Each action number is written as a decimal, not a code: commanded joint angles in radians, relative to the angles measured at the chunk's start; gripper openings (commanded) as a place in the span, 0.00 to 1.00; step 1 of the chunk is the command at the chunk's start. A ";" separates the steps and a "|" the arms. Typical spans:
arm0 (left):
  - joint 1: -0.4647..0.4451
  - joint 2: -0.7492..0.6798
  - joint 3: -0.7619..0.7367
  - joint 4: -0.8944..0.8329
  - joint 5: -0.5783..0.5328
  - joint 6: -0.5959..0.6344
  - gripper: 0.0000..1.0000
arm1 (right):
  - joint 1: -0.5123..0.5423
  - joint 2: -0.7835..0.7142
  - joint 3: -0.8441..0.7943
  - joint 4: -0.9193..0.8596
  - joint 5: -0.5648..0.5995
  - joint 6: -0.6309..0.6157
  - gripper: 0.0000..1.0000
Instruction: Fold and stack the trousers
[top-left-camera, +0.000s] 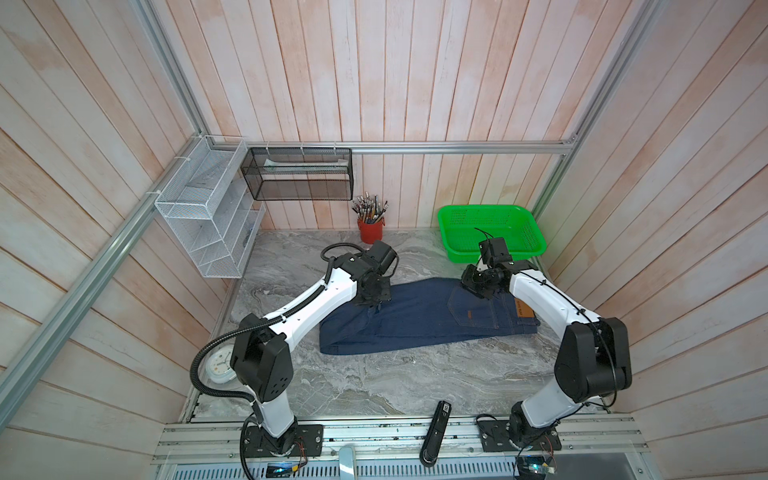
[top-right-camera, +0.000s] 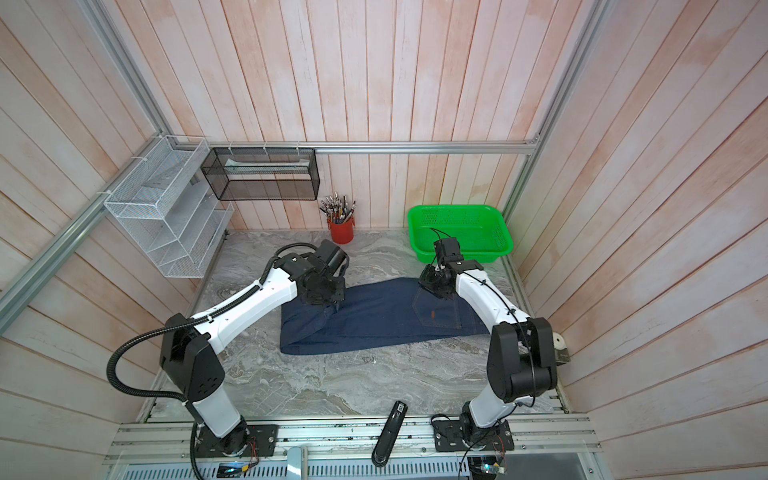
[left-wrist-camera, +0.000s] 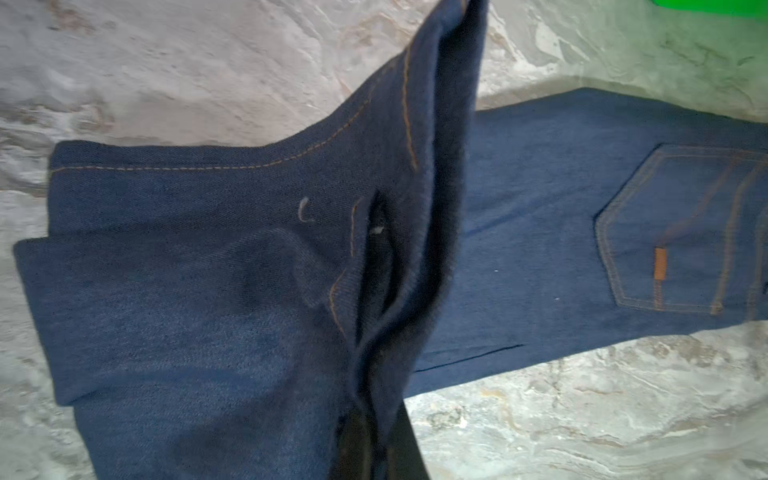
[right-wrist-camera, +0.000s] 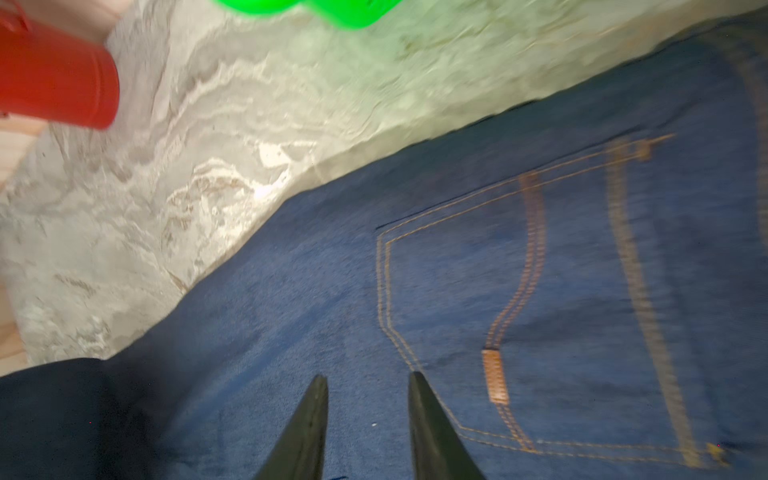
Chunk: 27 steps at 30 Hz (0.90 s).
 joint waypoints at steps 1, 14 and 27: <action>-0.043 0.077 0.067 0.065 0.027 -0.088 0.00 | -0.035 -0.035 -0.024 -0.020 0.000 -0.018 0.34; -0.156 0.367 0.319 0.096 0.053 -0.135 0.00 | -0.094 -0.085 -0.039 -0.030 -0.015 -0.034 0.34; -0.165 0.403 0.307 0.171 0.130 -0.127 0.34 | -0.094 -0.084 -0.050 -0.028 -0.032 -0.029 0.34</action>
